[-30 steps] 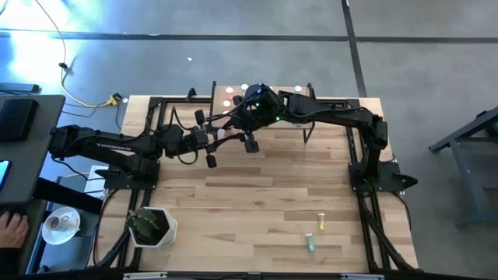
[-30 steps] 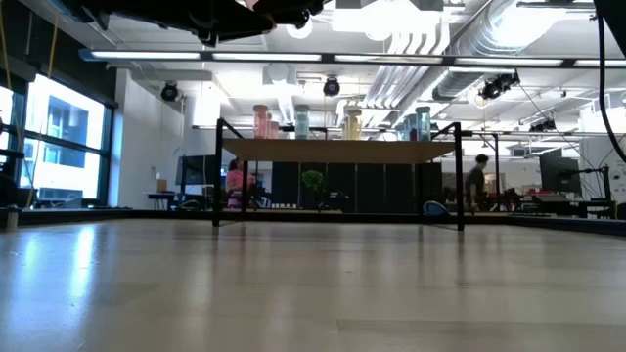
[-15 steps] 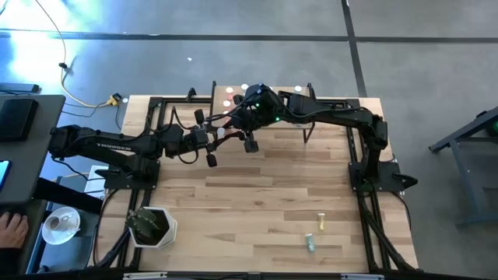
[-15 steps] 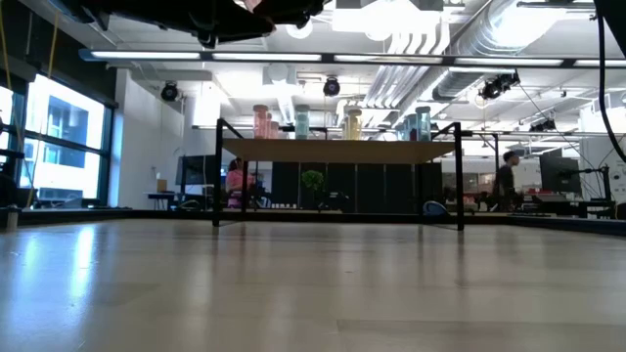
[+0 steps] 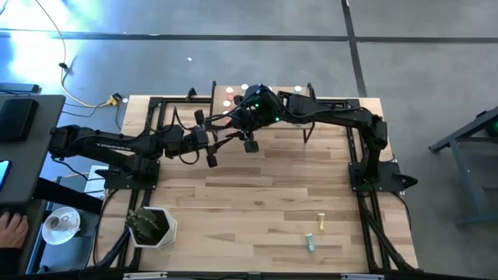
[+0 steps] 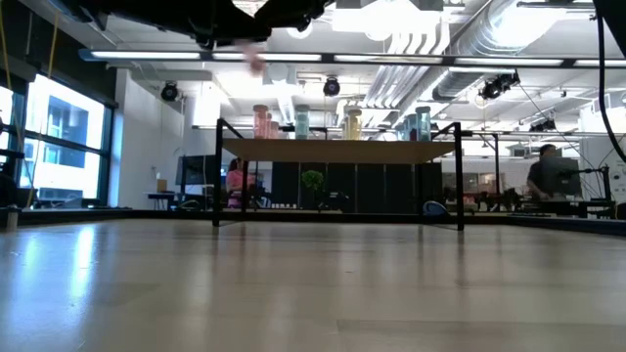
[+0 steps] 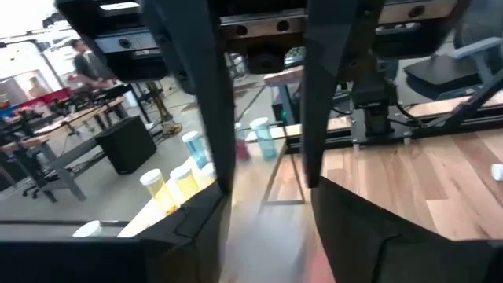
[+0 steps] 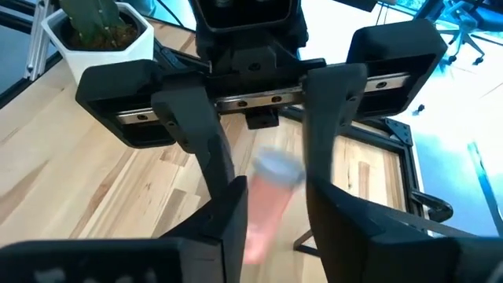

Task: Pick and place medicine bottles onto shelf by color
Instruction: Put the pink medicine bottle on the shelf, then put the red medicine bottle on the shelf

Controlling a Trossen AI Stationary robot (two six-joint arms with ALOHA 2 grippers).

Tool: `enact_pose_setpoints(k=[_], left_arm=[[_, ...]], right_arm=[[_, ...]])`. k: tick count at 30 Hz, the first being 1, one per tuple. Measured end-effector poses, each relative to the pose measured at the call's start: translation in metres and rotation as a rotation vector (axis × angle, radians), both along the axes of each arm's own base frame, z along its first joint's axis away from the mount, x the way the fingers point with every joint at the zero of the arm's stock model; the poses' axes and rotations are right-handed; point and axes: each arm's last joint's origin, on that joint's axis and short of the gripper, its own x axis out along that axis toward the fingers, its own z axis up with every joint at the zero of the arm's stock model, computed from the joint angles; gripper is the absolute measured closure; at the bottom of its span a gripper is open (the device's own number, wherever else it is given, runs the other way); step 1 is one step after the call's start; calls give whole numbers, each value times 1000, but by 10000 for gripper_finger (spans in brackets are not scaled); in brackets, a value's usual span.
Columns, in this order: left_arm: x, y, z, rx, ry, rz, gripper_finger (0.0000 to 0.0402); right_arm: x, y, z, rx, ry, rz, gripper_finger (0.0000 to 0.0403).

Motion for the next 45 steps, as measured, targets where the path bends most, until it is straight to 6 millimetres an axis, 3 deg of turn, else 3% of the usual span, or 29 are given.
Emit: enact_pose_setpoints(k=[5,11,17,22,29,35,45], left_arm=[[-1,2,0,4,8,82,205],[-5,2,-8,-54,85,120,218],[-15,1,-10,-149,109,173,221],[-21,0,-21,-163,229,194,220],[-27,-4,-40,-171,464,86,220],[-28,-4,-44,-126,548,1,220],[-13,-2,-79,-86,798,-62,221]], right_arm=[[0,0,-1,2,7,-2,305],[0,4,-1,15,18,-14,319],[-4,6,6,1,-1,-29,298],[-9,3,12,-20,-7,-67,279],[-21,2,25,-44,-27,-75,274],[-38,5,46,-52,-73,-75,274],[-62,9,64,-43,-79,-79,274]])
